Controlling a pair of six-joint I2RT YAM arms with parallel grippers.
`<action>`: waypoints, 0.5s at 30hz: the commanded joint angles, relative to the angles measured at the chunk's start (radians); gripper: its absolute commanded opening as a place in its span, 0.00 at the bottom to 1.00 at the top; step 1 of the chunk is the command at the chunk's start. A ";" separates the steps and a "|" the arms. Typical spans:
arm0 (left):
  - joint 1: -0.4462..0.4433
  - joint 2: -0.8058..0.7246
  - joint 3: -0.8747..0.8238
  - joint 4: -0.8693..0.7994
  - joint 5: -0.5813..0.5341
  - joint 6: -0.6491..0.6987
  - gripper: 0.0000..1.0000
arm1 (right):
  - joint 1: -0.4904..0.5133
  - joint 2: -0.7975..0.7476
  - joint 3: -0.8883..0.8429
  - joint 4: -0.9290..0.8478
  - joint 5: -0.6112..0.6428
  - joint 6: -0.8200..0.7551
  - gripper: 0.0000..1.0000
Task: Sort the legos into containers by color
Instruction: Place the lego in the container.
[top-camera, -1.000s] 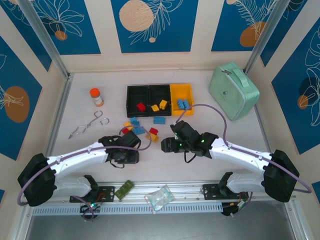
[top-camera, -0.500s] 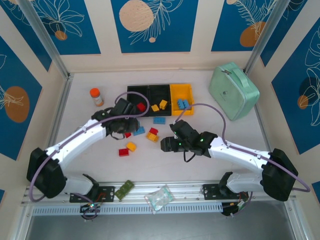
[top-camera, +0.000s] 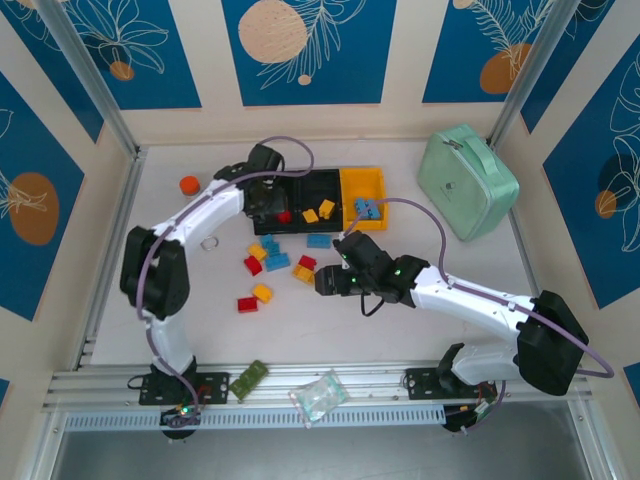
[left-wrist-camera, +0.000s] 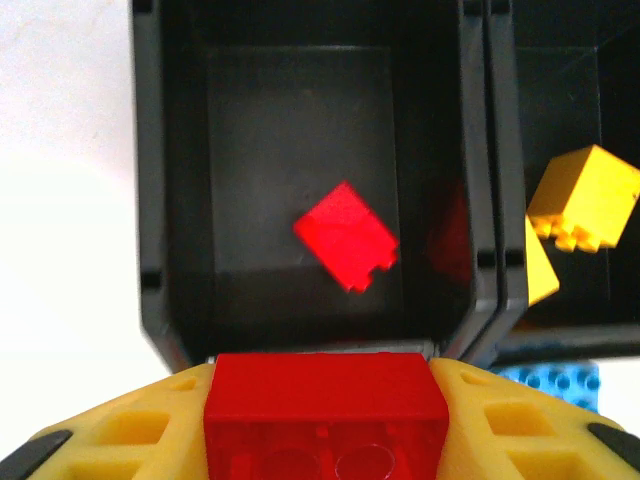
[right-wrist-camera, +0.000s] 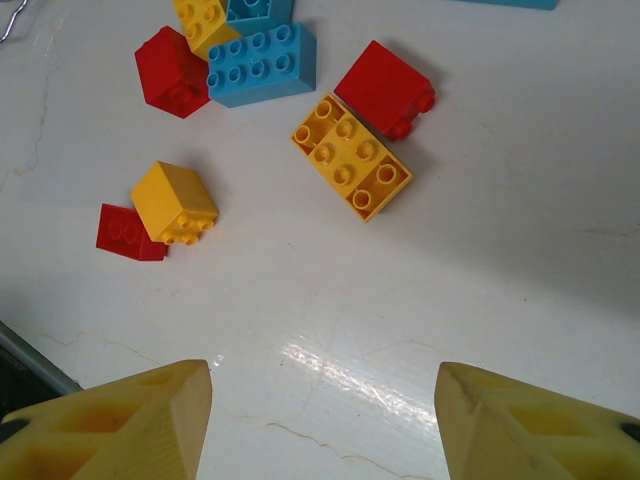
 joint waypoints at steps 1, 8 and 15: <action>0.012 0.092 0.116 -0.055 0.003 0.042 0.40 | -0.005 -0.013 0.005 -0.007 0.003 0.002 0.61; 0.027 0.269 0.313 -0.118 -0.021 0.046 0.41 | -0.006 -0.054 -0.023 -0.016 0.019 0.020 0.61; 0.033 0.348 0.391 -0.145 -0.046 0.037 0.44 | -0.007 -0.069 -0.028 -0.020 0.030 0.022 0.61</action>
